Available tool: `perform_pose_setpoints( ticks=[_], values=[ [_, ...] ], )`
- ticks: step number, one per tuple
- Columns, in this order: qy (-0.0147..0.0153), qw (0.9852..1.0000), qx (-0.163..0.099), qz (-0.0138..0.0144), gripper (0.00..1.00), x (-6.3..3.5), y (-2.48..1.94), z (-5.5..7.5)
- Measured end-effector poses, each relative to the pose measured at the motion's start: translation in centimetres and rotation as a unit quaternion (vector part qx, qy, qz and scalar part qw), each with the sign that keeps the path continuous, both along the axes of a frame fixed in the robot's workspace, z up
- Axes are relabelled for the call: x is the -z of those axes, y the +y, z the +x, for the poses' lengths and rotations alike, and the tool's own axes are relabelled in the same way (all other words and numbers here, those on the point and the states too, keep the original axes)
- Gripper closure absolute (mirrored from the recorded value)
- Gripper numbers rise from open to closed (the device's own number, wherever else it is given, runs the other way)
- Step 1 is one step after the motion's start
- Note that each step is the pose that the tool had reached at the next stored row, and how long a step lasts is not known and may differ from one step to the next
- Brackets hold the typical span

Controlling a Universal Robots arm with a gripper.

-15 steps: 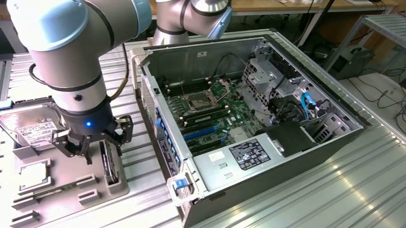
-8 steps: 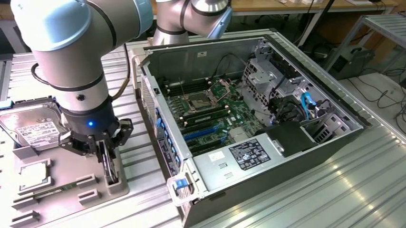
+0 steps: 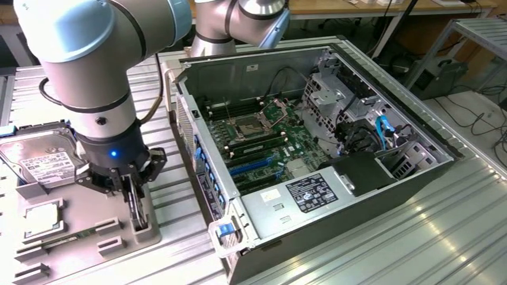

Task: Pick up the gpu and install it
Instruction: 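Pick up the gpu and move the gpu toward the slot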

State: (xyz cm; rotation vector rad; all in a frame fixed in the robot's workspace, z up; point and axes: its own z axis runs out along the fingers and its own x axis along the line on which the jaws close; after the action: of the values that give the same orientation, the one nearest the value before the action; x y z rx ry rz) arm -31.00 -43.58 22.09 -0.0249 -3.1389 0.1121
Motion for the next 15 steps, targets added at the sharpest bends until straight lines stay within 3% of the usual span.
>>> perform_pose_setpoints(
  ticks=[8,15],
  values=[
    [0.0000,1.0000,0.000,-0.0025,0.72,-1.35,0.00,0.0],
    [-0.0001,1.0000,0.000,-0.0035,0.72,-1.95,0.00,0.0]
  ],
)
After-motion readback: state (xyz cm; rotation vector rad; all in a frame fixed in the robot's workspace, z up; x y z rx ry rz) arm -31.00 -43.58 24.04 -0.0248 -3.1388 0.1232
